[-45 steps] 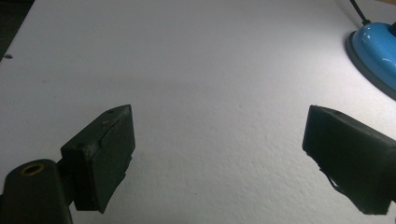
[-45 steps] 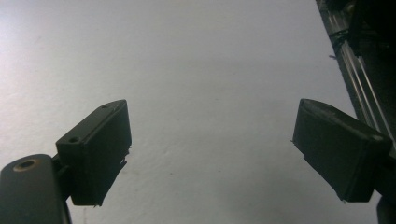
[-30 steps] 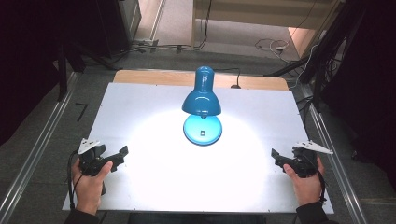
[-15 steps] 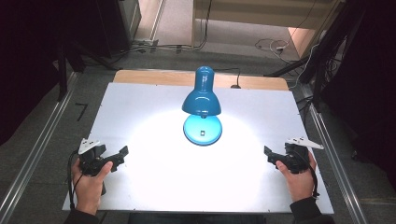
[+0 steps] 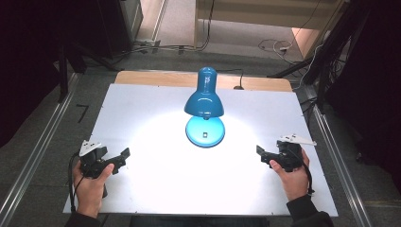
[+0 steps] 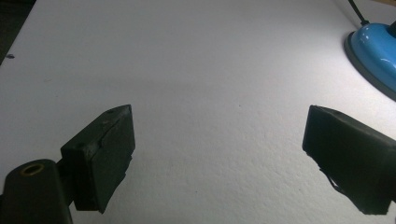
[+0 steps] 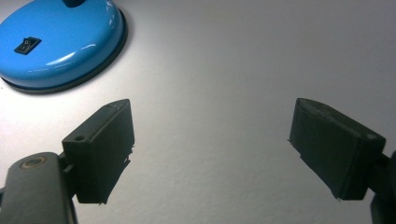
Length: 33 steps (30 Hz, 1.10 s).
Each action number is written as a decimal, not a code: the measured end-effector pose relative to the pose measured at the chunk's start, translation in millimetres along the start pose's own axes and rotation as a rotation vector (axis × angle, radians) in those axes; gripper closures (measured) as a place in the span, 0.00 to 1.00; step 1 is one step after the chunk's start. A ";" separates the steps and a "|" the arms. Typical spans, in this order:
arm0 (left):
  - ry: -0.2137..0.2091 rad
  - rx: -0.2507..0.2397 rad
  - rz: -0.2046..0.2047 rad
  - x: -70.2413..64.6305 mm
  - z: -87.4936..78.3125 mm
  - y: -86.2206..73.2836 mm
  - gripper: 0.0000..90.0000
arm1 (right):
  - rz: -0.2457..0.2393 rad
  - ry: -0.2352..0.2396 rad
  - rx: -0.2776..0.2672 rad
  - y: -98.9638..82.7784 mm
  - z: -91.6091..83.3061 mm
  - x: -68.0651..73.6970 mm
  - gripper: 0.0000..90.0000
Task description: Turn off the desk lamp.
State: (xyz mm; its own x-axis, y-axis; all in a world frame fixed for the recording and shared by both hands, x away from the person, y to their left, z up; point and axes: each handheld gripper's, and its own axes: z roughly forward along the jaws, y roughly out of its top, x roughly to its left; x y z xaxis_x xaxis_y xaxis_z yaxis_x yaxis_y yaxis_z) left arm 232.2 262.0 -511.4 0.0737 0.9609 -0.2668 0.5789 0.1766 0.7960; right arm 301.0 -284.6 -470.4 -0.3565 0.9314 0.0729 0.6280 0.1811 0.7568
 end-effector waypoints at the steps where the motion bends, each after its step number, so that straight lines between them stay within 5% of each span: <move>1: 0.000 0.000 0.001 0.0 0.1 0.0 0.11 | -0.002 0.007 0.002 0.7 0.9 2.2 0.14; 33: -0.002 0.004 0.000 0.3 0.1 -0.3 0.11 | -0.097 0.095 0.017 12.3 25.7 51.9 0.15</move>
State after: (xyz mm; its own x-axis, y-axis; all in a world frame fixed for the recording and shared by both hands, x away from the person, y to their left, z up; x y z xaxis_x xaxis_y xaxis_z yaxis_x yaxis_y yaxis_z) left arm 232.1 262.2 -511.8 0.0749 0.9605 -0.2681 0.5818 0.1763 0.7940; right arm 308.0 -226.0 -474.0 -0.4800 0.8751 0.0619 0.5989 0.2752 0.7521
